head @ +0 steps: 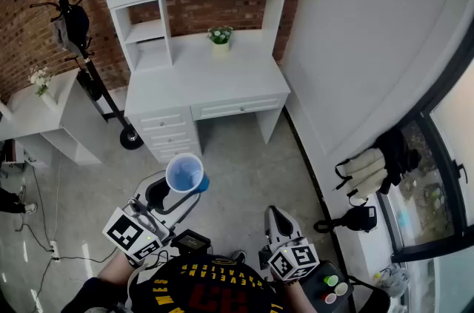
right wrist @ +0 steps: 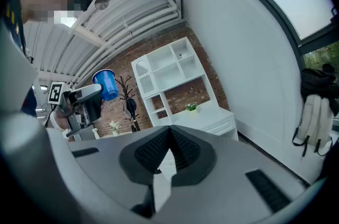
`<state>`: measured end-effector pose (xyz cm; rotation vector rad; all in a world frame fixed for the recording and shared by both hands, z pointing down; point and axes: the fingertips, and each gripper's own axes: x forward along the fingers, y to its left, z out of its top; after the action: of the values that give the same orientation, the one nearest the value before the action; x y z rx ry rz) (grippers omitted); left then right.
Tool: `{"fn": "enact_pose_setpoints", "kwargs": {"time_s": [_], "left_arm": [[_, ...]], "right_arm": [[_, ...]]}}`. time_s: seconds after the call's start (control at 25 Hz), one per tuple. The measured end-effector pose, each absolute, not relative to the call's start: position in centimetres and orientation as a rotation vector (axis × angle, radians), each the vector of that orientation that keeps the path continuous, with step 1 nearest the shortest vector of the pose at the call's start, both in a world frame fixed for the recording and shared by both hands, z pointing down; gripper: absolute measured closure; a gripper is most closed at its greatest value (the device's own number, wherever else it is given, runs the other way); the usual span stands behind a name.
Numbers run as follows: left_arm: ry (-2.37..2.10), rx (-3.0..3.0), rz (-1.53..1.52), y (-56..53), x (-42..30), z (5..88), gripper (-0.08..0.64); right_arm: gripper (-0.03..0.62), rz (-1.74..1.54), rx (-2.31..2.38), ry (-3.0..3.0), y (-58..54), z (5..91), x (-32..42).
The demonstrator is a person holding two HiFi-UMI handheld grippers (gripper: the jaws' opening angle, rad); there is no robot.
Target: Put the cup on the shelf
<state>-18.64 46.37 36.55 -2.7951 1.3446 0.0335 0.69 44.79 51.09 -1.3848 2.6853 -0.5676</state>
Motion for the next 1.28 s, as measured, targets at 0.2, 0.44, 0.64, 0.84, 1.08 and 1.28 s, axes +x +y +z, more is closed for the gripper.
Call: {"fn": "enact_pose_setpoints", "kwargs": {"time_s": [0.2, 0.44, 0.64, 0.84, 1.08, 1.28], "left_arm": [[1.335, -2.801, 0.025, 46.7, -15.2, 36.6, 0.328], [1.322, -2.795, 0.012, 46.2, -12.1, 36.3, 0.328], [1.316, -2.793, 0.012, 45.9, -9.2, 36.2, 0.328], [1.349, -2.798, -0.004, 46.2, -6.9, 37.0, 0.328], [1.385, -2.808, -0.010, 45.1, -6.2, 37.8, 0.328], [1.337, -2.842, 0.011, 42.5, -4.8, 37.8, 0.328]], "right_arm": [[0.600, -0.570, -1.401, 2.682, 45.3, 51.5, 4.1], [0.600, -0.511, -1.368, 2.656, 45.6, 50.3, 6.8], [0.600, -0.448, -1.363, 2.695, 45.5, 50.4, 8.7], [0.600, -0.474, -1.346, 2.706, 45.4, 51.0, 10.9], [0.600, -0.512, -1.360, 2.687, 44.6, 52.0, 12.7], [0.600, -0.530, -1.409, 2.662, 42.8, 52.1, 13.6]]}}
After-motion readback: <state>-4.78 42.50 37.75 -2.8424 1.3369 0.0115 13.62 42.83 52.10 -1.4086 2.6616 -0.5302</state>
